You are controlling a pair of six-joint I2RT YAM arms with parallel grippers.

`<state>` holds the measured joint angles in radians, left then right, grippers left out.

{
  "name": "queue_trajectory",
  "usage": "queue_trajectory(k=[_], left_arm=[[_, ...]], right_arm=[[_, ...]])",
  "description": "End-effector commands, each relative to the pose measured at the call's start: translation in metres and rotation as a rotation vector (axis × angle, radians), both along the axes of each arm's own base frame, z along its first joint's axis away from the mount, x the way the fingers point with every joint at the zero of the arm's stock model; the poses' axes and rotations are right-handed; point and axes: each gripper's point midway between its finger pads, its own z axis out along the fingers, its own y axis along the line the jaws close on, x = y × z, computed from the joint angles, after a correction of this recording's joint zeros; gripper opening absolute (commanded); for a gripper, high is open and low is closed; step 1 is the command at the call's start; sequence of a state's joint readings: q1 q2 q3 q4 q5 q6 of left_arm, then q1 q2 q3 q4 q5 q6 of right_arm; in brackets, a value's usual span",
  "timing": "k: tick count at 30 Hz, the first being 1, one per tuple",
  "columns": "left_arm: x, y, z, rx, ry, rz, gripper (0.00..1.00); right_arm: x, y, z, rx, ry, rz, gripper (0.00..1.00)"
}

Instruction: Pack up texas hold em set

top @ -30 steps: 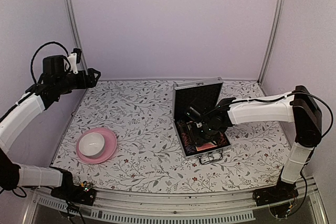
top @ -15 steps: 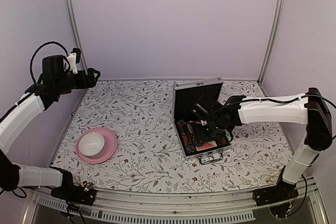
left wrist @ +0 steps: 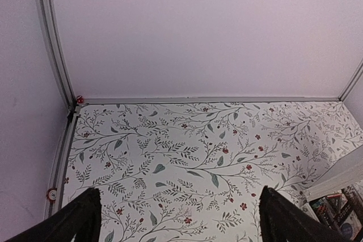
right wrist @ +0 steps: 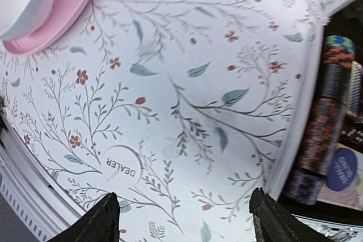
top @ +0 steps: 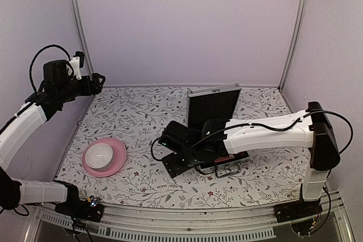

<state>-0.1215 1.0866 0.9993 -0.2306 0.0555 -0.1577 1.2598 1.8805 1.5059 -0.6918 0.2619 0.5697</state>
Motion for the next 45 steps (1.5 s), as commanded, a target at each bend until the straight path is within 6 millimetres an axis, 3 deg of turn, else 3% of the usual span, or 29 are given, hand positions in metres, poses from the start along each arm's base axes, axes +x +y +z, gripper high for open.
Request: queue_trajectory(k=[1, 6, 17, 24, 37, 45], left_arm=[[0.002, 0.005, -0.003, 0.03, -0.003, 0.021, 0.97], [0.004, 0.002, -0.006, 0.026, 0.008, 0.009, 0.97], [0.001, 0.002, -0.002, 0.022, -0.002, 0.005, 0.97], [0.002, 0.0, -0.003, 0.017, 0.001, -0.001, 0.97], [0.0, 0.0, 0.0, 0.017, -0.006, -0.001, 0.97], [0.0, 0.001, 0.001, 0.017, -0.009, 0.001, 0.97]], right_arm=[[-0.025, 0.038, -0.029, -0.034, 0.029, 0.094, 0.8], [-0.039, 0.066, -0.048, -0.048, 0.033, 0.168, 0.82], [-0.055, 0.089, -0.084, -0.098, 0.039, 0.249, 0.83], [-0.057, 0.087, -0.095, -0.123, 0.051, 0.25, 0.78], [-0.061, 0.067, -0.114, -0.208, 0.084, 0.216, 0.7], [-0.061, 0.061, -0.116, -0.219, 0.098, 0.19, 0.64]])
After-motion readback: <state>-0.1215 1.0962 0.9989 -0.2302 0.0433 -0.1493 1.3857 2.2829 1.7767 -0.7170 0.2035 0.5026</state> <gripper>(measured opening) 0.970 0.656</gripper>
